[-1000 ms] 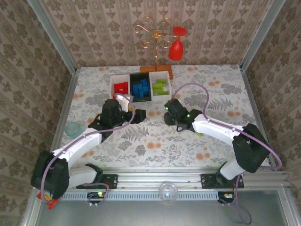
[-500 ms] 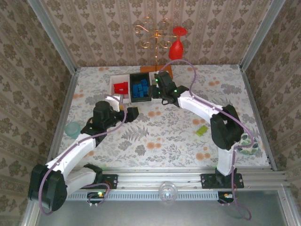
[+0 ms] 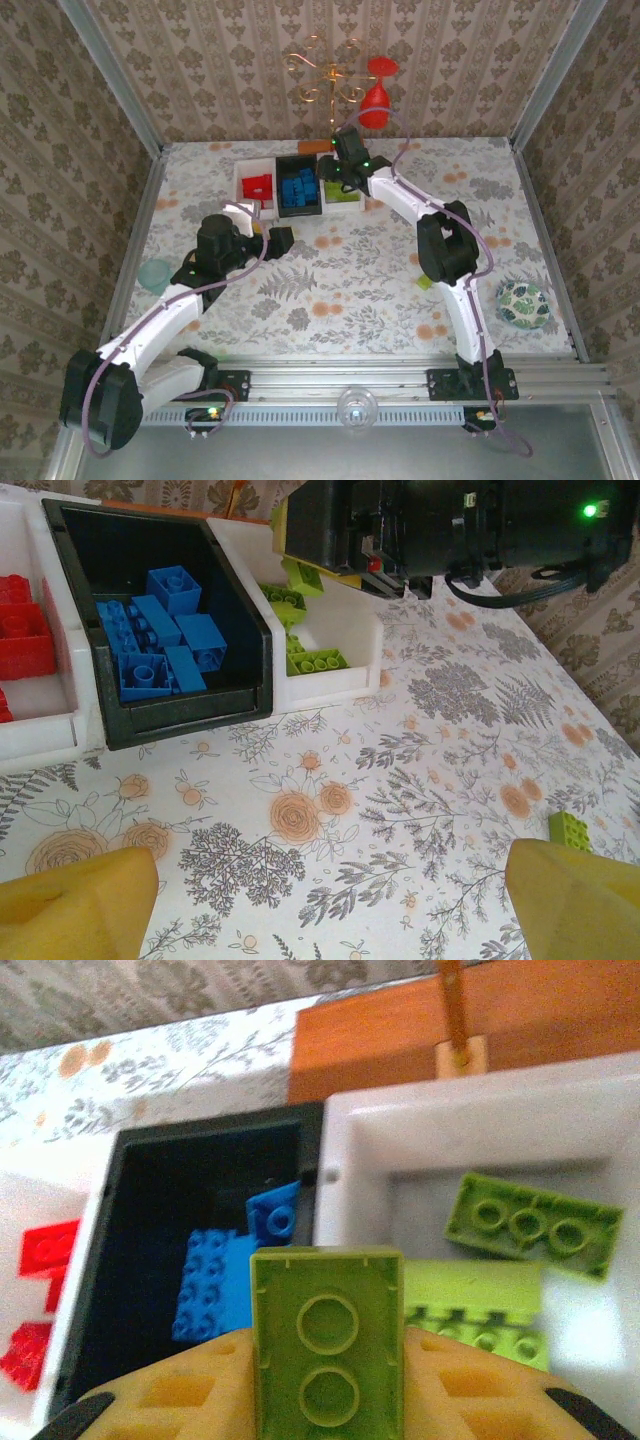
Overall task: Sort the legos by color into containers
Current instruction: Place the lego in the container.
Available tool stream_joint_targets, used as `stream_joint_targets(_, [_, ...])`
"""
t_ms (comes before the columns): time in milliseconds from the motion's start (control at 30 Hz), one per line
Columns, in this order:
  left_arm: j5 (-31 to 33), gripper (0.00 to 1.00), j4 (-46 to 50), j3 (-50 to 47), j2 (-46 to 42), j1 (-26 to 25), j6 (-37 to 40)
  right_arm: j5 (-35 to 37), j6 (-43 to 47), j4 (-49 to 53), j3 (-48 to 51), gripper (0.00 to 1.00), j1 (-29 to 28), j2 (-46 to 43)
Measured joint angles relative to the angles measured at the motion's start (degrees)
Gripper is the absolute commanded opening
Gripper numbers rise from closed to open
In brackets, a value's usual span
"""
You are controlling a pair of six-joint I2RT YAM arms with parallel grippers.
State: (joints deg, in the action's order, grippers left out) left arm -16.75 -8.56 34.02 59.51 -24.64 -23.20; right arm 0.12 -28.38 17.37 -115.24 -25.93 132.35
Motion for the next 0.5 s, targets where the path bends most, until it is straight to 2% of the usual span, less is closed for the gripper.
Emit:
stream_joint_targets(133, [-0.4,0.91,0.0,0.0,0.0,0.0,-0.2,-0.4,0.6,2.4,-3.5,0.55,1.7,2.7])
stream_joint_targets(300, [-1.5,0.91,-0.1,0.0,0.3,0.0,-0.5,-0.4,1.9,4.1,-2.3,0.60,2.1,1.7])
stream_joint_targets(433, [-3.9,0.91,-0.8,0.0,1.7,-0.2,-0.6,-0.4,3.6,3.0,10.8,0.64,2.0,-7.9])
stream_joint_targets(500, [-4.8,0.91,-1.1,0.0,2.6,-1.0,-0.6,0.1,4.4,2.1,22.0,0.66,1.9,-17.2])
